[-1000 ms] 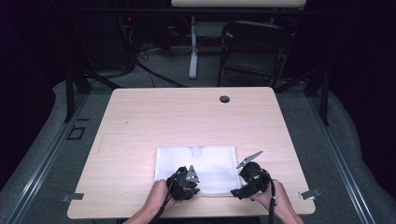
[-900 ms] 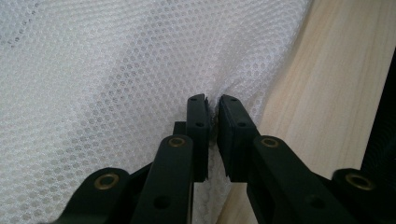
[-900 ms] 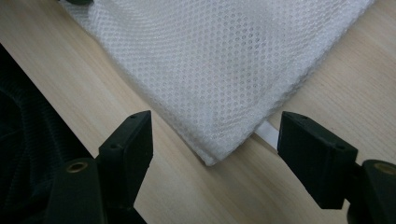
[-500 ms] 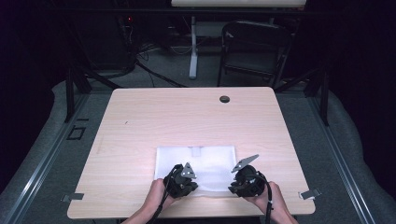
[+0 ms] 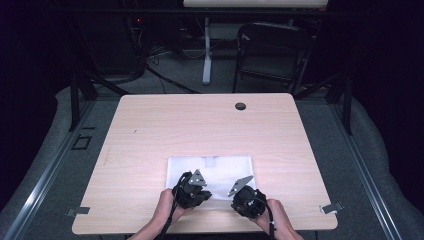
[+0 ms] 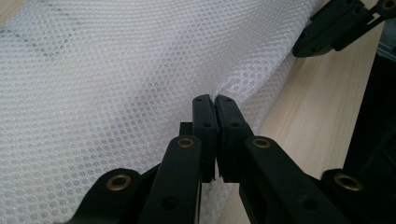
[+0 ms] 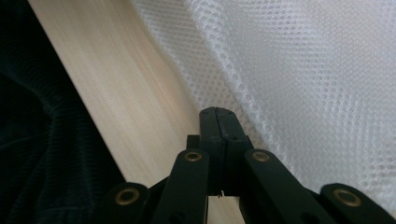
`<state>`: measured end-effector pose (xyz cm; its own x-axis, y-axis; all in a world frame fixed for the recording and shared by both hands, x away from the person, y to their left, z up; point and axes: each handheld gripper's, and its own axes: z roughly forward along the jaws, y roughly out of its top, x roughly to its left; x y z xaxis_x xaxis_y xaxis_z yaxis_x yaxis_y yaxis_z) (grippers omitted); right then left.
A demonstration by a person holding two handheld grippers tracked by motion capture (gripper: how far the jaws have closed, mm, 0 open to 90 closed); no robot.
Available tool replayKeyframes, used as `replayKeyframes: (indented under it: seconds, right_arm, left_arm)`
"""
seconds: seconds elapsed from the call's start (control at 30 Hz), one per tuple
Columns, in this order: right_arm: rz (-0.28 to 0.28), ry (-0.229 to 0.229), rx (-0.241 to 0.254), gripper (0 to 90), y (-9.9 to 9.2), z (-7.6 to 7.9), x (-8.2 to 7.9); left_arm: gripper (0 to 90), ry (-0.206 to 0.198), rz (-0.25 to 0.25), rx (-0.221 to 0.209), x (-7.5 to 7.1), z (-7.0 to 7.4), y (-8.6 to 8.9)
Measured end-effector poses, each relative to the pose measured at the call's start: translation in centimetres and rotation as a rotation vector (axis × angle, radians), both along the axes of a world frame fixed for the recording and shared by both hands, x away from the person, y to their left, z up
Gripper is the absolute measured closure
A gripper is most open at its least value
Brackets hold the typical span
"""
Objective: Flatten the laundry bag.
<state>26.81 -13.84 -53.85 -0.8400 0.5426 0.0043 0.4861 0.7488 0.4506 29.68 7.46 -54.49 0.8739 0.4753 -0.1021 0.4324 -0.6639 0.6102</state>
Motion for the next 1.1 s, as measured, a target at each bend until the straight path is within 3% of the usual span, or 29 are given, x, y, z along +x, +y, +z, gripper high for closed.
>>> replayKeyframes:
  seconds: [0.23,0.43,0.67,1.1]
  right_arm:
    - [-0.007,-0.047,-0.025,90.0,0.5,-0.7,0.5]
    - [-0.016,-0.023,-0.015,90.0,0.6,-1.8,1.1]
    - [-0.013,0.017,-0.018,90.0,0.3,-1.7,1.4]
    - [-0.009,0.037,-0.021,90.0,0.4,-1.7,1.2]
  left_arm:
    - [88.0,0.000,-0.002,-0.002,0.0,0.1,0.0]
    - [88.0,0.002,-0.007,-0.001,-0.1,0.1,-0.1]
    - [88.2,0.008,-0.006,-0.001,-0.3,0.5,-0.2]
    - [88.2,0.023,0.022,-0.007,-0.5,1.2,-0.1]
